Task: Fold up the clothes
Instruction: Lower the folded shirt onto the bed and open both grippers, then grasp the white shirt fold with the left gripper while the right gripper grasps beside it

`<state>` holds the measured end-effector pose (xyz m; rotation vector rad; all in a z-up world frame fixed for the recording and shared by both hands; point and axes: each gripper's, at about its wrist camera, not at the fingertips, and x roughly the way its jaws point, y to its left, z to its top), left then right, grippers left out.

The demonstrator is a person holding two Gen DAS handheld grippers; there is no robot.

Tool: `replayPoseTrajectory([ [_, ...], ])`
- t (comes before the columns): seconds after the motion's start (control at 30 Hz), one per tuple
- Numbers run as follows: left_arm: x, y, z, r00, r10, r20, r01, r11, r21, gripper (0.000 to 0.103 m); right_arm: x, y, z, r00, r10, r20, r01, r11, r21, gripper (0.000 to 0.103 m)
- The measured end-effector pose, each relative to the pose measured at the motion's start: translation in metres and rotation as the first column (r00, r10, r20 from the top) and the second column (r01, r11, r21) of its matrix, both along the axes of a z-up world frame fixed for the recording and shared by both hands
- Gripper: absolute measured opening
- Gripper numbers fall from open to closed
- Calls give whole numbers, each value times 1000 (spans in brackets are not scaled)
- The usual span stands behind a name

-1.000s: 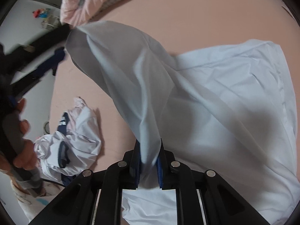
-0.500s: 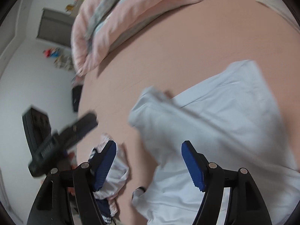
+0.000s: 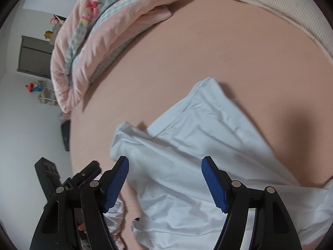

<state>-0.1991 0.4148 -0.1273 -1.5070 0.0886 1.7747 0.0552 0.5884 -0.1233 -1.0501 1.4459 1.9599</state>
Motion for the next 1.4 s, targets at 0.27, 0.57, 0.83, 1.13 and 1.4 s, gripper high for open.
replayPoseTrajectory([
  [0.27,-6,-5,-24,996,56,64,-54,998,-33,84,14,24,-4,993,21,114,-29,997,69,72],
  [0.57,-15,-9,-42,984,114,134,-109,993,-41,84,6,59,-26,974,90,209,-107,991,75,72],
  [0.83,-19,3,-50,984,120,132,-110,990,-84,84,-25,77,-41,959,130,250,-147,988,47,72],
  [1.13,-18,19,-56,989,105,108,-93,989,-116,84,-61,93,-57,941,143,307,-164,985,45,72],
  [1.4,-19,28,-61,986,114,125,-99,987,-123,84,-78,101,-72,941,155,300,-161,987,-6,72],
])
